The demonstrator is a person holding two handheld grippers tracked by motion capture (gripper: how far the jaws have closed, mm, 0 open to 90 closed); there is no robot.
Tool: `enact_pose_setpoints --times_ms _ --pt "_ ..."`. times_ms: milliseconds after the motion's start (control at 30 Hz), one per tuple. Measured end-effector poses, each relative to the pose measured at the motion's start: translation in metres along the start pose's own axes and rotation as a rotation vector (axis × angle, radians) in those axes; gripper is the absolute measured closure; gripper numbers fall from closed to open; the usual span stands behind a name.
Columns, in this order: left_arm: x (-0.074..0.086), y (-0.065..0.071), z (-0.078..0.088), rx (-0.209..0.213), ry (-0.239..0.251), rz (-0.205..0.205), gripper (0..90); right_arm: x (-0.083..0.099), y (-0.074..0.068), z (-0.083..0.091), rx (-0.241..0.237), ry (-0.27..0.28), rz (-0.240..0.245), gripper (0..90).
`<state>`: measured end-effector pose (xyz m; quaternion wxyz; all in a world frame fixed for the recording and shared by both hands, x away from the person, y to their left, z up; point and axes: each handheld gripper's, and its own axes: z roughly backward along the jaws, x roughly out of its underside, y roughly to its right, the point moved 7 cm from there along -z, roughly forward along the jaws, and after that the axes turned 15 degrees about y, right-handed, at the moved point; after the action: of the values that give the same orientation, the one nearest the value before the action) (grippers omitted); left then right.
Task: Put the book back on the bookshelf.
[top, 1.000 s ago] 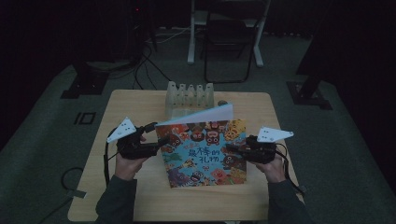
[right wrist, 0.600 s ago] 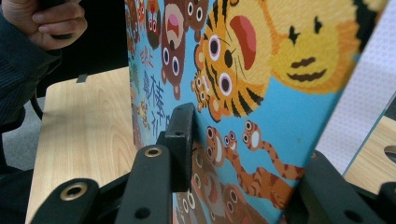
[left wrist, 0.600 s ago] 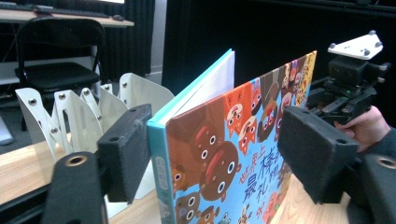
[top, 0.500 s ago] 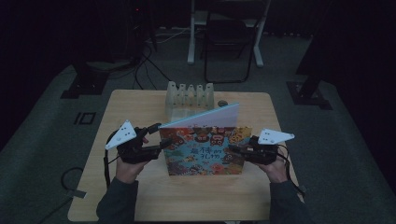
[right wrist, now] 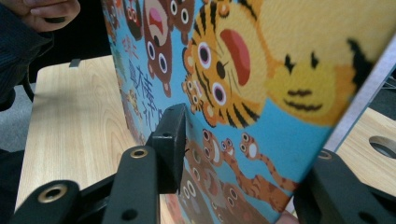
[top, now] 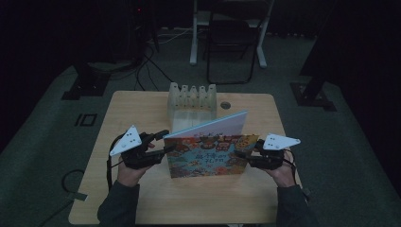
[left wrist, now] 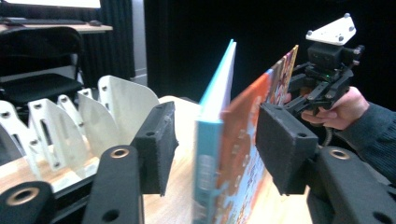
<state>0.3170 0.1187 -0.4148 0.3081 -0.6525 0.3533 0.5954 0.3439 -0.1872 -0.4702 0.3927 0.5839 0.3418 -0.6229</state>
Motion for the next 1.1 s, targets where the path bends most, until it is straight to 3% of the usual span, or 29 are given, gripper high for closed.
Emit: enact_pose_setpoints --times_ms 200,433,633,867,1100 --pt "0.002 0.001 -0.002 -0.002 -0.002 0.001 48.4 0.001 0.002 0.006 0.013 0.006 -0.003 55.2" --pt "0.01 0.005 -0.008 0.036 -0.029 0.005 45.3 0.002 0.006 0.013 0.032 0.005 -0.016 54.0" --pt "0.013 0.007 -0.011 0.048 -0.013 0.004 35.5 0.002 0.007 0.016 0.042 0.006 -0.032 55.7" --pt "0.016 0.003 -0.013 0.009 -0.002 -0.009 27.2 0.003 0.007 0.021 0.052 0.021 -0.044 54.7" --pt "0.022 0.004 -0.018 0.013 -0.01 -0.009 25.0 0.009 0.006 0.024 0.063 0.023 -0.058 54.4"
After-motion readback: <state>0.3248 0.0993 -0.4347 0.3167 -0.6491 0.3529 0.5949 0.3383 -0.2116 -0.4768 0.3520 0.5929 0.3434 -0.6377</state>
